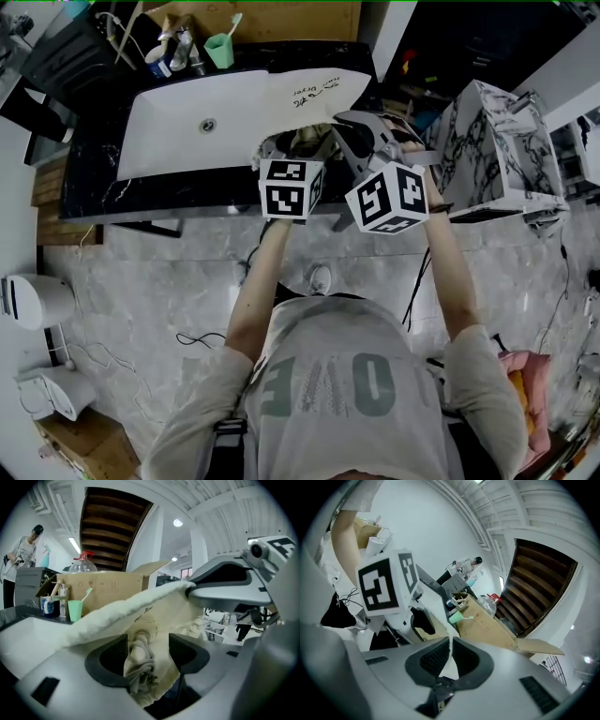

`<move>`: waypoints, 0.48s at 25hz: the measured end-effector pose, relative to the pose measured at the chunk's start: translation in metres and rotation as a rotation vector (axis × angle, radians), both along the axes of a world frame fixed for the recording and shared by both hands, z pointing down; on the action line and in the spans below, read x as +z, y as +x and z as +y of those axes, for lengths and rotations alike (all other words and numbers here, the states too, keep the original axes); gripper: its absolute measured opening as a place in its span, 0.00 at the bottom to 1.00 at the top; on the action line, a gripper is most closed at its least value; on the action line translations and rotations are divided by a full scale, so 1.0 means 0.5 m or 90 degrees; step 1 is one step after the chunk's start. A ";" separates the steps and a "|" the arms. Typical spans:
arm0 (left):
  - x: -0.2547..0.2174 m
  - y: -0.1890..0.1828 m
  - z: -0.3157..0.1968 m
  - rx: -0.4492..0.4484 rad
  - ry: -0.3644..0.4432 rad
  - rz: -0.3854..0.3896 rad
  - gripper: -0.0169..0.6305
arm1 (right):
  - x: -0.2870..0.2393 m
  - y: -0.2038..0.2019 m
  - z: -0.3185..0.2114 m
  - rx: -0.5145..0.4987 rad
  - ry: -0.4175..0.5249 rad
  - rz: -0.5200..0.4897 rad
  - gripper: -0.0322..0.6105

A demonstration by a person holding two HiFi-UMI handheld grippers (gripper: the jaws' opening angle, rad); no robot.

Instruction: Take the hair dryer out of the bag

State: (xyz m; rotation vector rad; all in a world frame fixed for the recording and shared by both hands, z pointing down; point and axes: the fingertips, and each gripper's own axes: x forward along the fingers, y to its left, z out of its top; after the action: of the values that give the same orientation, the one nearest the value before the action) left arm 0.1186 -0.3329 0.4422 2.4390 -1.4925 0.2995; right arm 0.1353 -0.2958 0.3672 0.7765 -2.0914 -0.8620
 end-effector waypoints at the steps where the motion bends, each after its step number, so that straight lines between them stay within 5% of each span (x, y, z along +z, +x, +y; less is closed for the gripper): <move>1: 0.014 -0.002 -0.009 -0.005 -0.023 -0.006 0.45 | 0.000 -0.001 0.000 -0.002 -0.003 -0.003 0.12; 7: 0.051 -0.013 -0.053 -0.014 -0.118 -0.044 0.45 | 0.002 0.001 0.002 -0.009 -0.020 -0.023 0.12; 12: 0.041 -0.008 -0.075 -0.002 -0.141 -0.040 0.45 | 0.000 0.001 -0.001 -0.012 -0.027 -0.039 0.12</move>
State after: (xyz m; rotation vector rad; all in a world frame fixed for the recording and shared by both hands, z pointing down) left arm 0.1146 -0.3703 0.4625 2.2717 -1.4043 0.5158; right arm 0.1358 -0.2960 0.3672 0.7706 -2.1671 -0.8110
